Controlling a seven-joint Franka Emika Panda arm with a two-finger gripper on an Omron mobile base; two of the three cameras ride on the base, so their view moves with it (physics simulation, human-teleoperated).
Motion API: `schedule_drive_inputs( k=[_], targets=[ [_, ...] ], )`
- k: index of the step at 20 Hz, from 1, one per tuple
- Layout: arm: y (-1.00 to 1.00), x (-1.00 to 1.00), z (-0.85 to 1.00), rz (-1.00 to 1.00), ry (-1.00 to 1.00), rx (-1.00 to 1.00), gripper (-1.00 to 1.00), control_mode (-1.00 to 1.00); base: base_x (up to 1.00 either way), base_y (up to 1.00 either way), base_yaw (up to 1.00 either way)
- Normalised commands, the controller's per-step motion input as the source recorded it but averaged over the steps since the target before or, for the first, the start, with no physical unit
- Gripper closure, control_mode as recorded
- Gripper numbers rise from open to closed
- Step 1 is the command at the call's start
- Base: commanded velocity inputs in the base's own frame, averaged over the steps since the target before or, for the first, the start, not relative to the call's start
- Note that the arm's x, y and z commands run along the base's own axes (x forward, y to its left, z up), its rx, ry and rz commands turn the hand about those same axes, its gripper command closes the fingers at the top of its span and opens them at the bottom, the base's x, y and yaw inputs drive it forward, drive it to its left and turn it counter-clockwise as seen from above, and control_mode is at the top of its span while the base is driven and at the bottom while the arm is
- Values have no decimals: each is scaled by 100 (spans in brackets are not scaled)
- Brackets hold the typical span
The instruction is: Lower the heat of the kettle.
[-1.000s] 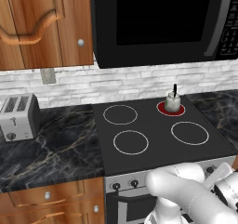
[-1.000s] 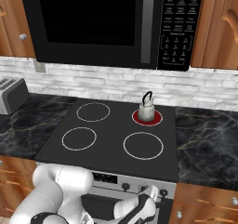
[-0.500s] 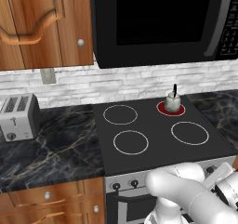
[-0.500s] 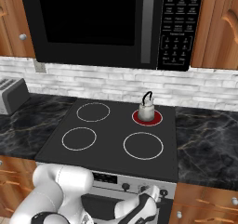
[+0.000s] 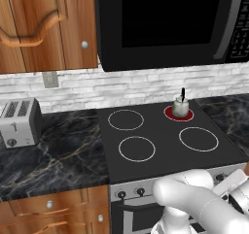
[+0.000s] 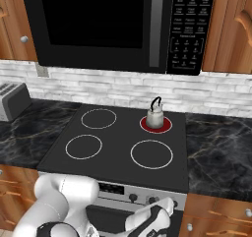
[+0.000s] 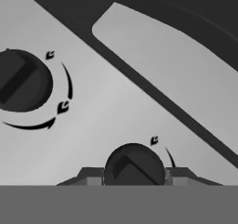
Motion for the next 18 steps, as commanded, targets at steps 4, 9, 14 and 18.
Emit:
schedule_drive_inputs(
  k=[4, 9, 14, 18],
  targets=[
    [-20, 0, 0, 0, 0, 23, 100, -100, 0, 0, 0],
    [-15, 0, 0, 0, 0, 22, 100, -100, 0, 0, 0],
    [-11, -1, 0, 0, 0, 23, 100, -100, 0, 0, 0],
    [-11, 0, 5, 0, 0, 25, 100, -100, 0, 0, 0]
  ],
)
